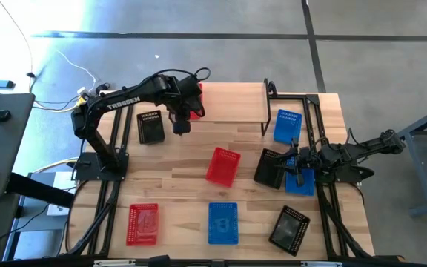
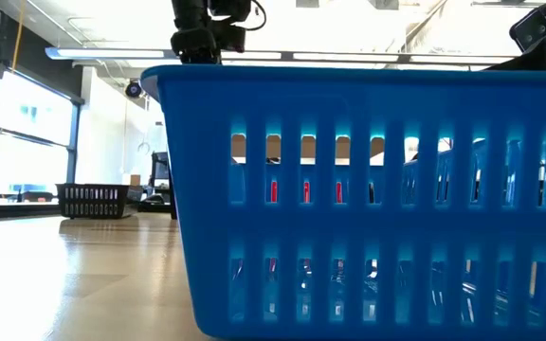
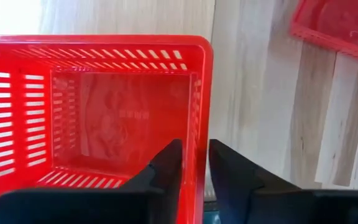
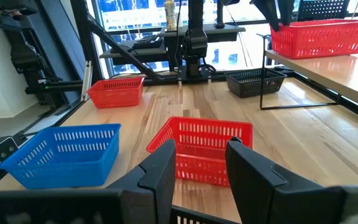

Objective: Stack baskets on shelf by color
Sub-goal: Put the top left red basket on the shelf, then put the top right black basket on the shelf

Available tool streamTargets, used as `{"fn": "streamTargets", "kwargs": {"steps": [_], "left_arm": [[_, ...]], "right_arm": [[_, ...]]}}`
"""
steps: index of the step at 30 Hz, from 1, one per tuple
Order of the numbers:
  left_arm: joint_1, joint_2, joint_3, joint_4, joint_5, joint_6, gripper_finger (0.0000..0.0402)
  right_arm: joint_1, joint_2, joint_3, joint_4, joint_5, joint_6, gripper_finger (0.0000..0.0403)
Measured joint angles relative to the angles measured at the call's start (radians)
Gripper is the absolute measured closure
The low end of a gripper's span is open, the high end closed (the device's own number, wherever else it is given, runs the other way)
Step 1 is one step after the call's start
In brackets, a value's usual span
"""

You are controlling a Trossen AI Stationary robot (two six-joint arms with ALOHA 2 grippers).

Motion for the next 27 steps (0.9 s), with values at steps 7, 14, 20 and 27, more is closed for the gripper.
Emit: {"fn": "streamTargets", "kwargs": {"steps": [7, 14, 20, 27], "left_arm": [[0.0, -0.006, 0.0, -0.001, -0.074, -0.058, 0.0273], [-0.023, -0.043, 0.059, -0.037, -0.075, -0.078, 0.0273], [-0.081, -0.044, 0.18, -0.137, -0.074, -0.182, 0.0274], [-0.198, -0.061, 0.256, -0.209, -0.005, -0.277, 0.0274]], "right_arm": [[0.0, 0.0, 0.0, 0.0, 0.0, 0.0, 0.0277], [0.0, 0.0, 0.0, 0.0, 0.0, 0.0, 0.0277], [0.0, 0.0, 0.0, 0.0, 0.0, 0.0, 0.0277], [-0.001, 0.0, 0.0, 0.002, 0.075, -0.02, 0.0277]]}}
